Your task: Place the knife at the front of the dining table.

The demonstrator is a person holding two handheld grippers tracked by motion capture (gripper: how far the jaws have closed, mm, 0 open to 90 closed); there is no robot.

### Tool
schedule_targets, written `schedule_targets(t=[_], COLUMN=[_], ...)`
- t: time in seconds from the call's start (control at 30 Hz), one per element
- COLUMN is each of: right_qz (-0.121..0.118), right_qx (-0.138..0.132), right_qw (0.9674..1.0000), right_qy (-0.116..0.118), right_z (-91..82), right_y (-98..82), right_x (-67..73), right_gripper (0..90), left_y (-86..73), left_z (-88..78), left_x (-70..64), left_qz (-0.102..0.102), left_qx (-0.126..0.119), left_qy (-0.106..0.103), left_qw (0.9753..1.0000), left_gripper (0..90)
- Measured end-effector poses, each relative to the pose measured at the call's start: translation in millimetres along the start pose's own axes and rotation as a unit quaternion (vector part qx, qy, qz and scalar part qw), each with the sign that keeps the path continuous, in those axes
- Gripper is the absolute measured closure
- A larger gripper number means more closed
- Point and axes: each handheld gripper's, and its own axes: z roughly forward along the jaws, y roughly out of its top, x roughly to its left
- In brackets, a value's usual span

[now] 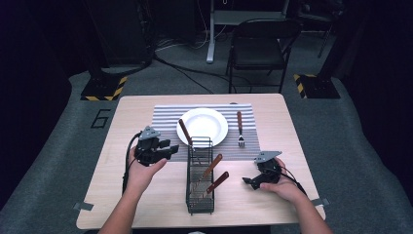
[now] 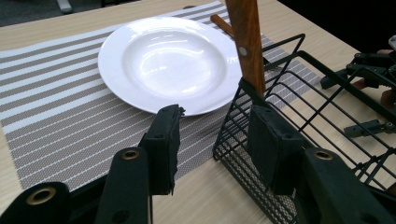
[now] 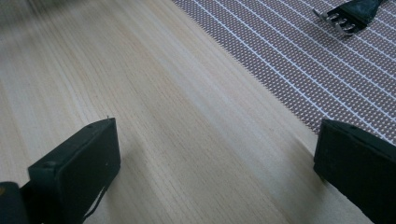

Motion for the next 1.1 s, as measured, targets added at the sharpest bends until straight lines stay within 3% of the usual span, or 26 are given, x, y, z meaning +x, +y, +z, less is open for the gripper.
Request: schedule_targets(t=[0.77, 1.1], right_qz=[0.000, 0.000], right_qx=[0.000, 0.000], right_qw=[1.0000, 1.0000], right_qy=[0.000, 0.000], right_z=[0.0, 0.0], right_y=[0.0, 0.0], right_x=[0.0, 0.0], right_gripper=[0.0, 0.0], left_y=[16.8, 20.6], left_z=[23.2, 36.8], left_x=[-15.0, -21.1], left_qz=[0.000, 0.001], left_qx=[-0.004, 0.000], left_qy=[-0.025, -0.025], left_qw=[0.9997, 0.9997], left_gripper=[55.4, 62.6])
